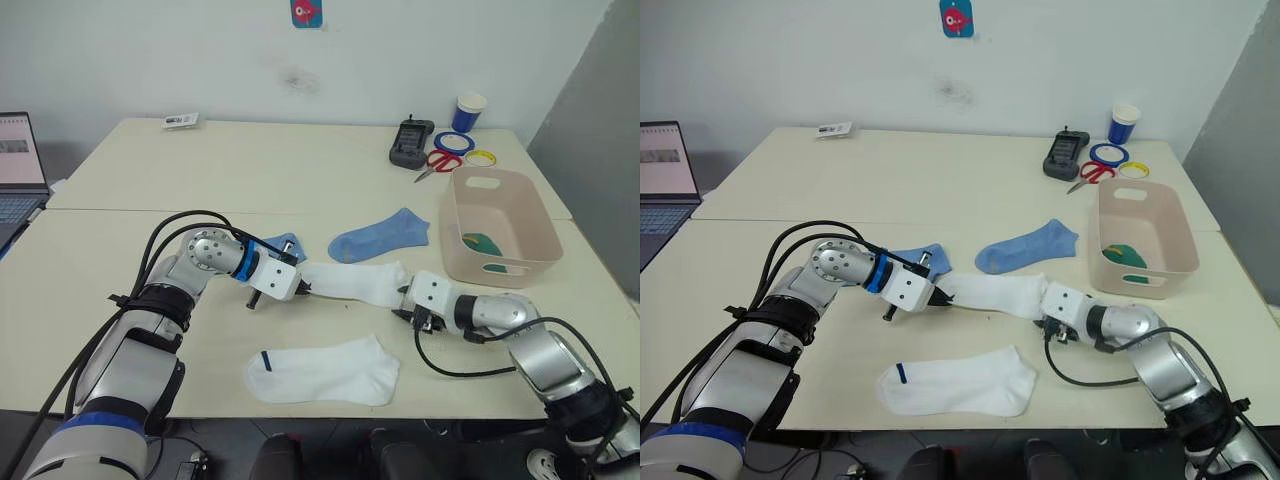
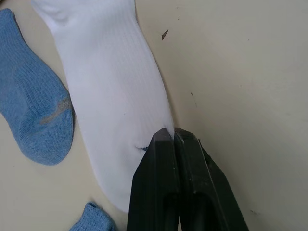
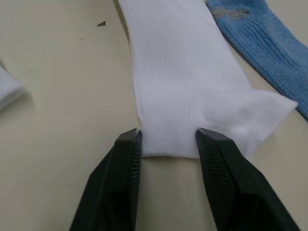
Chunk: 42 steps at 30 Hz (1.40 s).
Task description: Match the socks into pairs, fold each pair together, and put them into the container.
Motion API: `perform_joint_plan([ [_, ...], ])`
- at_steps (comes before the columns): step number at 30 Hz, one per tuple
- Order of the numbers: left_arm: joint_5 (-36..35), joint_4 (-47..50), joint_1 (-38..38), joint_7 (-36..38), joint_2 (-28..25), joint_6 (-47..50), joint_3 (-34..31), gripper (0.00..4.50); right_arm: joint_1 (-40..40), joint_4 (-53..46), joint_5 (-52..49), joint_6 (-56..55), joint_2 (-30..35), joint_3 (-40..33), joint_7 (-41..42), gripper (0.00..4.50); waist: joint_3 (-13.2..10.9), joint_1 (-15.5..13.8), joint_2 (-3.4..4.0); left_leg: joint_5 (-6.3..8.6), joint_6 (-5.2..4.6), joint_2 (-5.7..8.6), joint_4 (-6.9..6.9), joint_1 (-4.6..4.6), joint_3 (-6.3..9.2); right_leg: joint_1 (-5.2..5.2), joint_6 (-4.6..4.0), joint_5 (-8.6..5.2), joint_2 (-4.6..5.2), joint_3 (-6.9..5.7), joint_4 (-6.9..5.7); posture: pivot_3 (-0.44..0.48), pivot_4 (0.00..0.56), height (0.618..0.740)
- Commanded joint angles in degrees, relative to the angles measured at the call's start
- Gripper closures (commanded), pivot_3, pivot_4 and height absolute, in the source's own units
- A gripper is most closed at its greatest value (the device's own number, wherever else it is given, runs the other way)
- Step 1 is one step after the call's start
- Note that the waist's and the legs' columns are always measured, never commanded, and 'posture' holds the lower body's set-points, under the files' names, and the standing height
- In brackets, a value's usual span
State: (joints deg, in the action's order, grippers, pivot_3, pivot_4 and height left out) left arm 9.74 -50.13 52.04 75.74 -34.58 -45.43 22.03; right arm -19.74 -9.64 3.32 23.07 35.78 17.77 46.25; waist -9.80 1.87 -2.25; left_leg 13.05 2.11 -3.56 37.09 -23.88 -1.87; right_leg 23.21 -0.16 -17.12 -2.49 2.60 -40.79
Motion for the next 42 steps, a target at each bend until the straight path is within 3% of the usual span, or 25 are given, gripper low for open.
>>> perform_joint_plan([
  [1,-1.42,1.43,-0.10,0.41,-0.73,0.23,-1.04,4.50,-0.53,0.40,-0.51,1.06,0.38,-0.78,1.11,3.58,0.00,-0.03,0.00,0.00,0.00,0.00,0.00,0.00,0.00,0.00,0.00,0.00,0.00,0.00,0.00,0.000,0.150,0.732],
  [4,-1.93,1.86,-0.39,1.00,-0.84,0.69,-1.12,4.50,-0.13,-0.81,-0.92,1.51,0.72,-0.92,2.16,4.46,0.00,-0.03,0.00,0.00,0.00,0.01,0.00,0.00,-0.01,0.00,0.00,0.00,0.00,-0.01,0.00,0.000,0.150,0.732],
  [8,-3.51,3.33,-0.94,2.94,-1.49,2.21,-1.56,4.50,0.61,-4.88,-2.91,4.25,0.72,-2.50,3.17,4.46,0.00,-0.04,0.00,0.00,0.00,0.00,0.00,-0.01,0.01,0.00,-0.01,-0.01,0.00,0.00,0.00,0.000,0.150,0.732],
  [11,-6.72,7.11,-1.73,6.09,-2.82,8.99,-2.79,4.50,1.13,-10.12,-5.73,7.72,1.35,-4.44,4.21,4.46,-0.01,-0.01,0.01,0.00,0.00,-0.02,-0.01,-0.02,0.03,0.02,-0.06,-0.03,0.01,0.01,-0.03,0.000,0.150,0.732],
  [15,-14.30,20.55,-4.57,14.08,-7.48,28.10,-5.17,4.50,1.38,-20.27,-12.53,16.57,2.52,-8.62,5.59,4.46,-0.01,0.08,0.02,-0.01,0.01,-0.08,0.00,-0.01,0.11,0.03,-0.12,-0.07,0.01,-0.04,-0.11,0.000,0.150,0.732],
  [17,-20.45,30.20,-7.12,16.29,-13.02,39.89,-3.96,4.50,1.11,-25.23,-17.29,22.53,3.01,-11.25,5.90,4.46,-0.01,0.17,0.02,-0.01,0.01,-0.11,-0.01,0.01,0.17,0.03,-0.21,-0.12,0.02,-0.06,-0.17,0.000,0.150,0.732],
  [21,-36.51,48.39,-11.10,16.76,-25.33,65.19,-2.60,4.50,-0.35,-33.16,-28.80,35.07,2.98,-16.85,6.15,4.46,-0.04,0.69,0.04,-0.01,0.02,-0.26,-0.04,0.04,0.49,0.02,-0.32,-0.19,0.06,-0.10,-0.22,0.000,0.150,0.732],
  [25,-45.81,54.58,-13.08,16.76,-31.52,82.14,-3.13,4.50,-2.52,-34.97,-38.11,46.63,0.33,-20.94,2.97,4.46,-0.04,0.82,0.06,-0.01,0.02,-0.15,-0.03,0.09,0.63,-0.06,-0.34,-0.23,0.18,-0.20,-0.26,0.000,0.150,0.732],
  [28,-41.57,50.24,-14.11,16.75,-29.26,83.85,-1.29,4.50,-3.01,-31.50,-35.91,47.50,1.35,-16.02,-0.33,4.46,-0.03,0.79,0.07,-0.01,0.02,-0.02,-0.02,0.10,0.56,-0.05,-0.35,-0.24,0.18,-0.19,-0.24,0.000,0.150,0.732],
  [32,-32.09,39.67,-11.61,12.94,-21.12,78.17,1.47,4.50,-6.12,-22.78,-27.80,43.89,1.01,-7.00,-7.30,4.46,-0.03,0.54,0.06,-0.01,0.01,0.05,0.01,0.04,0.36,0.01,-0.45,-0.29,0.04,-0.16,-0.22,0.000,0.150,0.732],
  [38,-21.73,22.81,-3.43,11.44,-9.82,69.49,4.02,4.50,-12.23,-10.88,-20.72,35.83,-0.37,-0.12,-9.21,4.46,-0.04,0.06,0.03,-0.01,0.00,-0.04,0.02,-0.16,0.23,0.20,-0.45,-0.29,-0.19,-0.09,-0.20,0.000,0.150,0.732],
  [42,-13.18,5.30,5.31,5.34,-2.46,56.19,4.33,4.50,-17.02,-2.88,-16.89,30.61,-0.84,3.19,-7.55,4.46,-0.05,-0.20,0.02,-0.01,0.00,-0.04,0.03,-0.21,0.25,0.22,-0.46,-0.29,-0.20,-0.14,-0.20,0.000,0.150,0.732],
])
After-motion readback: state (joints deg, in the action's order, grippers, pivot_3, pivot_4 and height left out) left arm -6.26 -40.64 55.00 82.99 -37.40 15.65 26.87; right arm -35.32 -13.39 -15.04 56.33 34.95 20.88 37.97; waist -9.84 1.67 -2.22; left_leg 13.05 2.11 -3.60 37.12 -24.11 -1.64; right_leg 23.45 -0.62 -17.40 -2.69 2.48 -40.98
